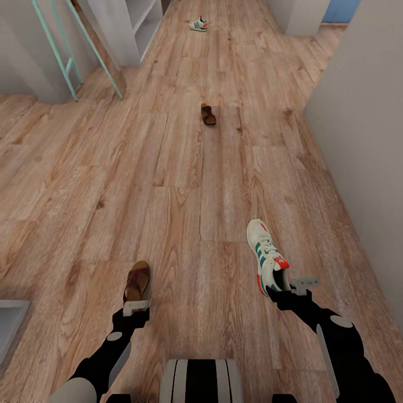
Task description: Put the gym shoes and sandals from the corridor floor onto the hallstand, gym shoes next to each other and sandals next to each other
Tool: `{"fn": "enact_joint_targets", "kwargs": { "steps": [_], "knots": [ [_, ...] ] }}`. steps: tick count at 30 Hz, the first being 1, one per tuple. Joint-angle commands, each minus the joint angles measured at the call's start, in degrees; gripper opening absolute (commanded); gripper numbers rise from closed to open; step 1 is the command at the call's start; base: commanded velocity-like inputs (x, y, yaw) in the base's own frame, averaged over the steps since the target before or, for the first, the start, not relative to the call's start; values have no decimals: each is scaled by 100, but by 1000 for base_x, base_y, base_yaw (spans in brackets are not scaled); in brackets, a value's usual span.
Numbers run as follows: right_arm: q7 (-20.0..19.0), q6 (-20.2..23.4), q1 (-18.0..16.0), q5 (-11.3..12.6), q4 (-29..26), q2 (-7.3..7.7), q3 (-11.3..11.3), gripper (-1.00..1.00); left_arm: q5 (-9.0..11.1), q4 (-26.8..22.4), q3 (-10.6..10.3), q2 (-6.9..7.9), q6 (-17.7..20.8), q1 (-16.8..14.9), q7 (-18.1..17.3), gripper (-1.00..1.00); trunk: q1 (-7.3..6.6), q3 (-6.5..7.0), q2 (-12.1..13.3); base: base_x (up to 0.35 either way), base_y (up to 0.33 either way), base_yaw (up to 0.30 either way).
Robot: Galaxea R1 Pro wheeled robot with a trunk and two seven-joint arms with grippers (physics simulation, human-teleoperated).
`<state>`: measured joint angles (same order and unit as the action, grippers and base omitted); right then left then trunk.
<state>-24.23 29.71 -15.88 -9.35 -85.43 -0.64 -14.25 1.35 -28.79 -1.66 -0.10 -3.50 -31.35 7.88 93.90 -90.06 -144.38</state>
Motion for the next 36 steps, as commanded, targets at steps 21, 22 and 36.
{"fn": "enact_joint_targets", "kwargs": {
  "steps": [21,22,36],
  "knots": [
    [-55,17,-3,-59,-17,-6,-16,-100,14,-3,-10,-6,-19,-3,30,100,17,-236,-11,0,0,95],
    [-55,17,-3,-59,-17,-6,-16,-100,14,-3,-10,-7,-19,-3,30,100,17,-240,-11,0,0,0],
    [-55,17,-3,-59,-17,-6,-16,-100,14,-3,-10,-17,-19,-3,30,100,17,-248,-11,0,0,0]
  ]
}}
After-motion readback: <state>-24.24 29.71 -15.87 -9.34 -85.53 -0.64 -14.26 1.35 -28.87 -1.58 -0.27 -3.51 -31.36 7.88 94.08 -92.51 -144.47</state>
